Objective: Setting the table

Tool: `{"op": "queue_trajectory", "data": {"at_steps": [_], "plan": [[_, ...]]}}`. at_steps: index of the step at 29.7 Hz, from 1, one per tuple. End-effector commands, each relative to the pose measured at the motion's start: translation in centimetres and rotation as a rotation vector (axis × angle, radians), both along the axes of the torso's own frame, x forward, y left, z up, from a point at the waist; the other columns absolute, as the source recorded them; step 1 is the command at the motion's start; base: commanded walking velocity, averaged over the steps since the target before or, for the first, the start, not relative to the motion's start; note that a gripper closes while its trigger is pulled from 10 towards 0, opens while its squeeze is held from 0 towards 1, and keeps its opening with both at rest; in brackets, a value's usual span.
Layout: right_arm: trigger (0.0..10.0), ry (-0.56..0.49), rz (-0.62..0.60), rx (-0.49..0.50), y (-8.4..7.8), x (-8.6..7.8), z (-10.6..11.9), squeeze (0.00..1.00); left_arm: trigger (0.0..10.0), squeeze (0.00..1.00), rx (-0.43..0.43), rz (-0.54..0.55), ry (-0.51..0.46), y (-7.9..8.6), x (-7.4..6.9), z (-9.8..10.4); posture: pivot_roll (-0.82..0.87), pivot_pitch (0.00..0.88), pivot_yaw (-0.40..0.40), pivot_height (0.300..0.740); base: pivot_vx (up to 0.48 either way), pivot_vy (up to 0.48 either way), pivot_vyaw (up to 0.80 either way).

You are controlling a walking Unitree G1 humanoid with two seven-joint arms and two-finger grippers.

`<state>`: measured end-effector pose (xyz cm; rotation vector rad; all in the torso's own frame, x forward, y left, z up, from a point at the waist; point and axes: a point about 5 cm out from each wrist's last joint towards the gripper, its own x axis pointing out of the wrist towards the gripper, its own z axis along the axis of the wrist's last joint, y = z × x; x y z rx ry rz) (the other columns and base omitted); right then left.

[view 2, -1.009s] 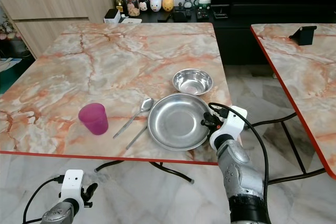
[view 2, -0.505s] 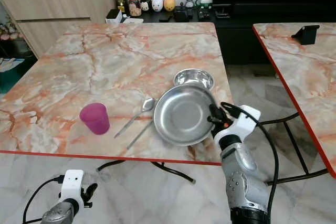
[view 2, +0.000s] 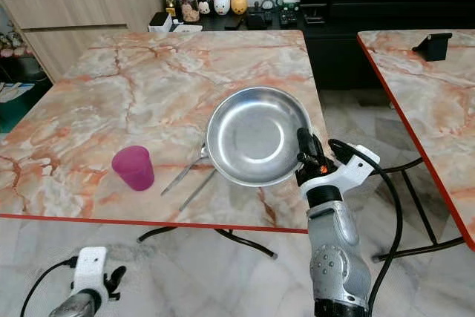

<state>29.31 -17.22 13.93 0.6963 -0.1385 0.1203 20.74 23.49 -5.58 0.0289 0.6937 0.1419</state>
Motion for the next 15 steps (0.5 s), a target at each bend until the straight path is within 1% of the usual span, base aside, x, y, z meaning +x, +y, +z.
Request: {"op": "queue_trajectory", "data": {"at_steps": [1, 6, 8, 11, 15], "plan": [[10.0, -0.068, 0.003, 0.01, 0.2, 0.1, 1.5, 0.0, 10.0, 0.0, -0.009, 0.026, 0.011, 0.2, -0.6, -0.3, -0.1, 0.0, 0.066, 0.74, 0.0, 0.0, 0.0], [10.0, -0.071, 0.011, 0.005, 0.6, 0.3, 1.6, 0.0, 10.0, 0.0, -0.022, 0.041, 0.004, 0.1, -0.9, -0.4, -0.1, 0.0, 0.07, 0.74, 0.0, 0.0, 0.0], [10.0, -0.073, 0.014, 0.002, 0.7, 0.3, 1.7, 0.0, 10.0, 0.0, -0.025, 0.051, -0.003, 0.1, -0.9, -0.4, -0.11, 0.0, 0.073, 0.74, 0.0, 0.0, 0.0], [10.0, -0.093, 0.015, -0.008, 0.6, 0.5, 2.1, 0.0, 10.0, 0.0, -0.029, 0.029, -0.013, -0.5, -0.6, -0.4, -0.12, 0.0, 0.078, 0.74, 0.0, 0.0, 0.0], [10.0, -0.112, -0.004, -0.016, -0.1, 0.8, 2.5, 0.0, 10.0, 0.0, -0.035, 0.021, -0.019, -1.1, -0.4, -0.4, -0.14, 0.0, 0.092, 0.74, 0.0, -0.248, 0.0]]}}
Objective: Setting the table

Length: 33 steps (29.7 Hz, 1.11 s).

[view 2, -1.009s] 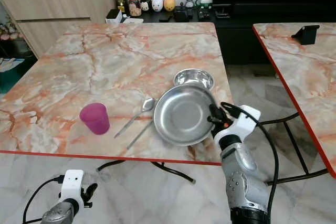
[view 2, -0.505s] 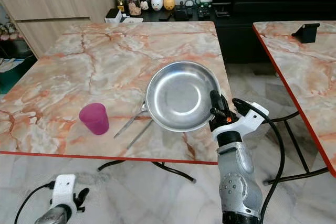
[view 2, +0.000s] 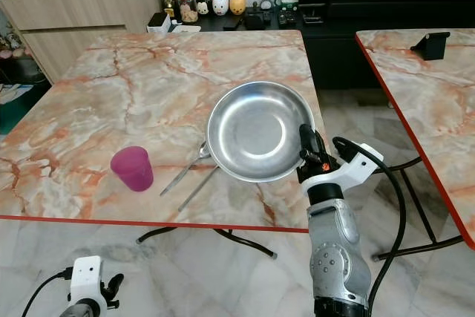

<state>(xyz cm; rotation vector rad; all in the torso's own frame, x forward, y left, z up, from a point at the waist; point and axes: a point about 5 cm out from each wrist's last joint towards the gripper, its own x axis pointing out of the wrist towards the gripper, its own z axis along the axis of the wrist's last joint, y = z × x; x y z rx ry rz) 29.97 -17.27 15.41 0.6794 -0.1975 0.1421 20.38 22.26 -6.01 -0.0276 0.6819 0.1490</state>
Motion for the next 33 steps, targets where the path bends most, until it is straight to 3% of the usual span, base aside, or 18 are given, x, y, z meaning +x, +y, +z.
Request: {"op": "queue_trajectory", "data": {"at_steps": [1, 16, 22, 33], "plan": [[10.0, -0.054, -0.005, -0.01, -0.1, 0.3, 1.1, 0.0, 10.0, 0.0, 0.01, -0.011, -0.007, -0.1, 0.1, 0.1, -0.14, 0.0, 0.092, 0.74, 0.0, -0.247, 0.0], [10.0, -0.098, -0.023, -0.053, -1.4, 1.4, 2.4, 0.0, 10.0, 0.0, -0.028, -0.026, -0.056, -2.2, 1.9, 0.8, -0.17, 0.0, 0.081, 0.74, 0.0, -0.269, 0.0], [10.0, -0.124, -0.038, -0.068, -1.8, 2.0, 3.3, 0.0, 10.0, 0.0, -0.023, -0.004, -0.059, -1.8, 1.8, 0.8, -0.17, 0.0, 0.078, 0.74, 0.0, -0.284, 0.0], [10.0, -0.111, 0.005, -0.07, -1.0, 2.6, 3.1, 0.0, 10.0, 0.0, -0.009, 0.054, -0.062, -0.5, 0.8, 0.5, -0.12, 0.0, 0.039, 0.74, 0.0, -0.285, 0.0]]}}
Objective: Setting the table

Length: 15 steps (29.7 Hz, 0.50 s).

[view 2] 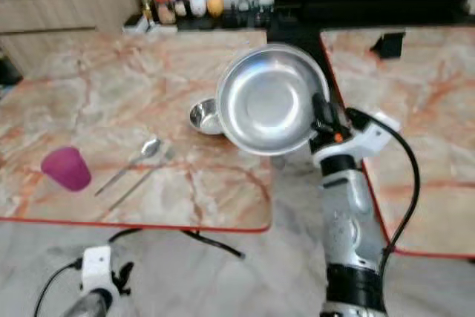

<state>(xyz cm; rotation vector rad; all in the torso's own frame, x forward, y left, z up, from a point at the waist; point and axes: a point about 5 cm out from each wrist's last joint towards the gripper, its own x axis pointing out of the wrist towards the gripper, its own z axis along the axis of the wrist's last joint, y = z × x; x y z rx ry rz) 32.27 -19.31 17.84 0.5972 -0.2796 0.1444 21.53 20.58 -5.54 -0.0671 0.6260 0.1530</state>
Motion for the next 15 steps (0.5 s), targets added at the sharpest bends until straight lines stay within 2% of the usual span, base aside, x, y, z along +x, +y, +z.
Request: {"op": "queue_trajectory", "data": {"at_steps": [1, 7, 15], "plan": [[10.0, -0.028, 0.038, 0.002, 0.98, 0.43, 0.72, 0.0, 10.0, 0.0, 0.02, 0.041, -0.003, 1.33, -0.49, 0.04, -0.12, 0.0, 0.04, 0.74, 0.0, -0.326, 0.0], [10.0, -0.023, 0.037, 0.005, 1.09, 0.42, 0.53, 0.0, 10.0, 0.0, 0.028, 0.033, -0.004, 1.52, -0.71, 0.0, -0.11, 0.0, 0.04, 0.74, 0.0, -0.308, 0.0], [10.0, -0.006, 0.048, 0.005, 1.45, 0.5, 0.22, 0.0, 10.0, 0.0, 0.034, 0.014, -0.018, 1.32, 0.07, 0.4, -0.1, 0.0, 0.03, 0.74, 0.0, -0.299, 0.0]]}}
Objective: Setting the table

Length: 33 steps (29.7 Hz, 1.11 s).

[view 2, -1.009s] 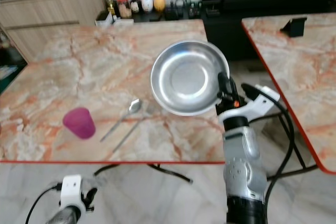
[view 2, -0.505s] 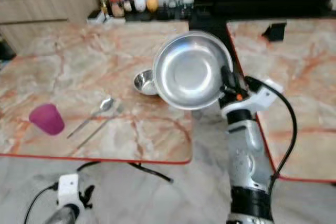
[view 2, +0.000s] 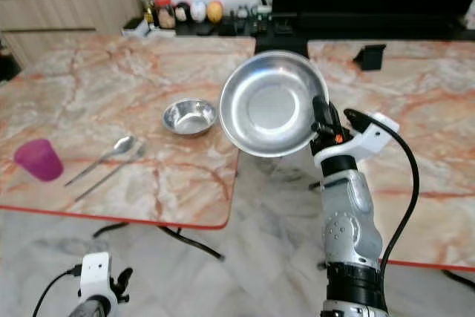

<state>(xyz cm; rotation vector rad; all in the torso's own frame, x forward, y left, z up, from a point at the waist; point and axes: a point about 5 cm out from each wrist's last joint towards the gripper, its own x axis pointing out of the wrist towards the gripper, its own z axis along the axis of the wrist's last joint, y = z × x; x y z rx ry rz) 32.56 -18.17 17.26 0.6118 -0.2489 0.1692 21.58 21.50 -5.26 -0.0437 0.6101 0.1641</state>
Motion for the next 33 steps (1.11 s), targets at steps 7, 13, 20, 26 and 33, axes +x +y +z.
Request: {"op": "queue_trajectory", "data": {"at_steps": [7, 13, 20, 26, 33], "plan": [[10.0, -0.027, 0.017, -0.003, 0.4, 0.4, 0.9, 0.0, 10.0, 0.0, 0.009, 0.005, -0.01, 0.3, 0.2, 0.2, -0.1, 0.0, 0.03, 0.74, 0.0, -0.314, 0.0], [10.0, -0.017, 0.012, 0.001, 0.4, 0.2, 0.6, 0.0, 10.0, 0.0, 0.01, 0.0, -0.001, 0.3, 0.0, 0.1, -0.11, 0.0, 0.034, 0.74, 0.0, -0.315, 0.0], [10.0, -0.004, 0.015, 0.002, 0.7, 0.0, 0.2, 0.0, 10.0, 0.0, 0.01, -0.007, 0.003, 0.1, 0.0, 0.0, -0.12, 0.0, 0.038, 0.74, 0.0, -0.314, 0.0], [10.0, 0.001, 0.009, 0.002, 0.5, -0.1, 0.0, 0.0, 10.0, 0.0, 0.012, -0.021, 0.001, -0.1, 0.2, 0.1, -0.12, 0.0, 0.039, 0.74, 0.0, -0.316, 0.0], [10.0, 0.003, -0.01, 0.005, 0.2, 0.0, -0.1, 0.0, 10.0, 0.0, 0.016, -0.039, 0.001, -0.3, 0.5, 0.2, -0.13, 0.0, 0.044, 0.74, 0.0, -0.314, 0.0]]}}
